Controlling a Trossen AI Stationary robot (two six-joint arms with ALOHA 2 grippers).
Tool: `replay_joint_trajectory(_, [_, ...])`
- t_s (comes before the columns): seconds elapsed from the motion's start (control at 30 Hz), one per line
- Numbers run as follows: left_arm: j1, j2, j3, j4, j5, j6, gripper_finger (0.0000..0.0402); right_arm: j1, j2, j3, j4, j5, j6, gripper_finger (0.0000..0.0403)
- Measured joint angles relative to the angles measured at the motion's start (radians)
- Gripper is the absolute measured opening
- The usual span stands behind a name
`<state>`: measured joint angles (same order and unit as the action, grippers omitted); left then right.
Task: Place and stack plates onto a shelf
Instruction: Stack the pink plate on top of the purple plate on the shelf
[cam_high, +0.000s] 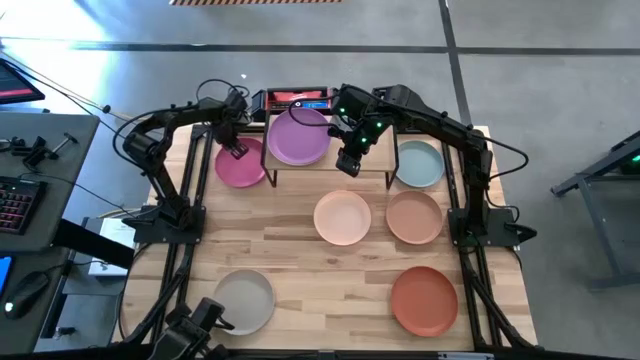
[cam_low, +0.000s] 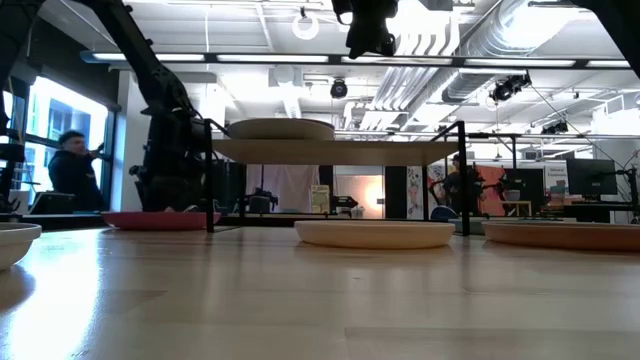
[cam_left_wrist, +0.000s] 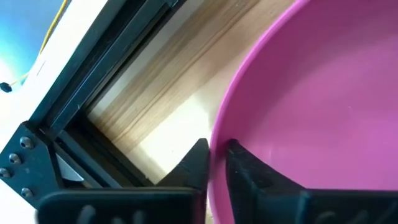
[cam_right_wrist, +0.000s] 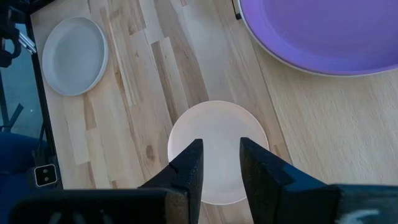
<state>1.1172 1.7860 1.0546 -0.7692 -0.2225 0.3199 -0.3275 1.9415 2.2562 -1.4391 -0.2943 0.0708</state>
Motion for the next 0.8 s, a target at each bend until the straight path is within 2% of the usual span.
replay_joint_trajectory(0.43, [-0.001,-0.068,-0.003,-0.034,-0.011,-0.030,0.0006,0.000,0.000,0.000,0.000,0.000,0.000,0.0084])
replay_joint_trajectory(0.8, [-0.011,-0.083,0.083,-0.175,-0.005,-0.124,0.0001,0.000,0.000,0.000,0.000,0.002,-0.028,0.0084])
